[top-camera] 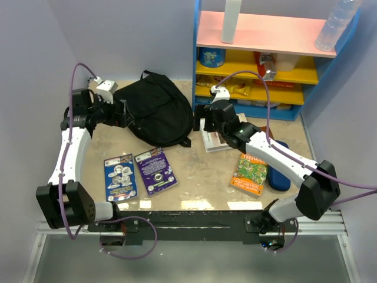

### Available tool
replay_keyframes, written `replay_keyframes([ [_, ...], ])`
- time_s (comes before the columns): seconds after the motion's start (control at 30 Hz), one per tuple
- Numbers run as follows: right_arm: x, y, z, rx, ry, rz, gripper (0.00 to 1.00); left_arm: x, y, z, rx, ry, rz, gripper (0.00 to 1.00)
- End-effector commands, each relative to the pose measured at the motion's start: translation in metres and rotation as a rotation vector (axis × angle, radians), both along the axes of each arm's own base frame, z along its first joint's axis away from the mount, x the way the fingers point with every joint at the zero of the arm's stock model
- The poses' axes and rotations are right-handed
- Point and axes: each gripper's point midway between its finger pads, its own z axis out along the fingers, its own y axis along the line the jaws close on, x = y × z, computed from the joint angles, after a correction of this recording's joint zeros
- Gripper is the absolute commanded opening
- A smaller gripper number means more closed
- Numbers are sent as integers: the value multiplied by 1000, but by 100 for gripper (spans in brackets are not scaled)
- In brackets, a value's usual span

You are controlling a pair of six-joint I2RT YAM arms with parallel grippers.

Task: Pack the student bag
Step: Move the student bag to the center of the board.

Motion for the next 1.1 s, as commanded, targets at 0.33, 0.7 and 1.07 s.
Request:
replay_keyframes([
  [0.33, -30, 108, -29, -278, -155, 338, 99, 9, 43, -15, -67, 87, 86, 100],
  [0.7, -16, 168, -60, -296, -197, 507, 99, 5, 51, -29, -56, 118, 97, 100],
  [1.07, -7, 201, -98, -356, -185, 587, 99, 3, 52, -34, -40, 126, 92, 100],
])
